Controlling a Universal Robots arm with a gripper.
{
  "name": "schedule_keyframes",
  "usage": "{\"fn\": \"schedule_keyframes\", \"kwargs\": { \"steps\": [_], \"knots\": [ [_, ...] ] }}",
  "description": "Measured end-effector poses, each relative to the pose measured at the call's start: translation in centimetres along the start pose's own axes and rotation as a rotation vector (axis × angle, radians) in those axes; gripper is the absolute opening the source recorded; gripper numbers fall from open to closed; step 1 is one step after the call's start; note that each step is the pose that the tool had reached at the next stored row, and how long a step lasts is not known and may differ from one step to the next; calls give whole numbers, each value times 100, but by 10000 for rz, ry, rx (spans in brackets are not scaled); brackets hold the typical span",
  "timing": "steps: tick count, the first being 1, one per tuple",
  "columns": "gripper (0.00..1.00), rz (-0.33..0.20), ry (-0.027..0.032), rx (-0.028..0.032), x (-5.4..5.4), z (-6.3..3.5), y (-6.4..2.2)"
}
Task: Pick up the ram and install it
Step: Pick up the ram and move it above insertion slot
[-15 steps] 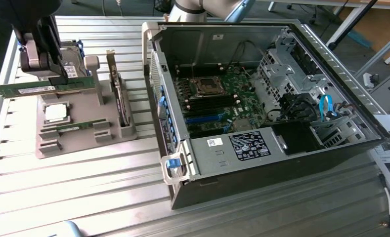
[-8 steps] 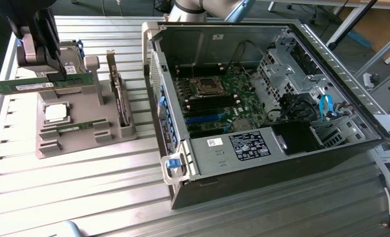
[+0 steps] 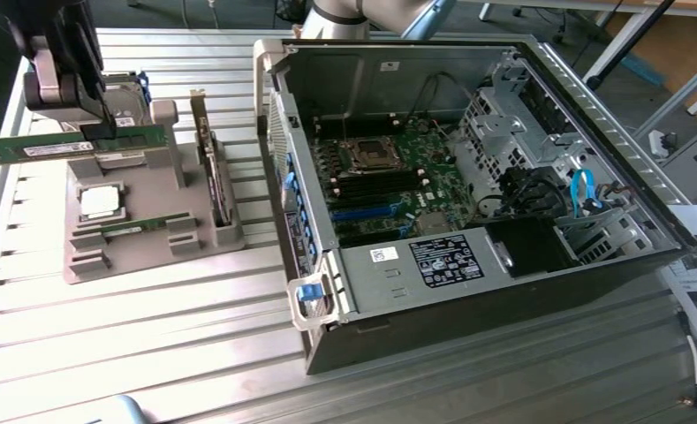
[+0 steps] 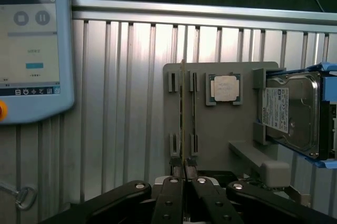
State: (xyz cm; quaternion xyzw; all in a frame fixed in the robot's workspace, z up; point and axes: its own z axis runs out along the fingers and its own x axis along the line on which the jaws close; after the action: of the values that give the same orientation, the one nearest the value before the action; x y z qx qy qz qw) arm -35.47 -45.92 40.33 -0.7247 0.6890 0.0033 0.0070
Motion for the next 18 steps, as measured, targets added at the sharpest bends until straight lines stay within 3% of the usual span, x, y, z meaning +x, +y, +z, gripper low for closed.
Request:
{"fn": "schedule_keyframes", "kwargs": {
  "steps": [8,18],
  "knots": [
    [12,-1,1,-1,1,-1,-18],
    [12,0,0,-3,9,1,-141]
  ]
}}
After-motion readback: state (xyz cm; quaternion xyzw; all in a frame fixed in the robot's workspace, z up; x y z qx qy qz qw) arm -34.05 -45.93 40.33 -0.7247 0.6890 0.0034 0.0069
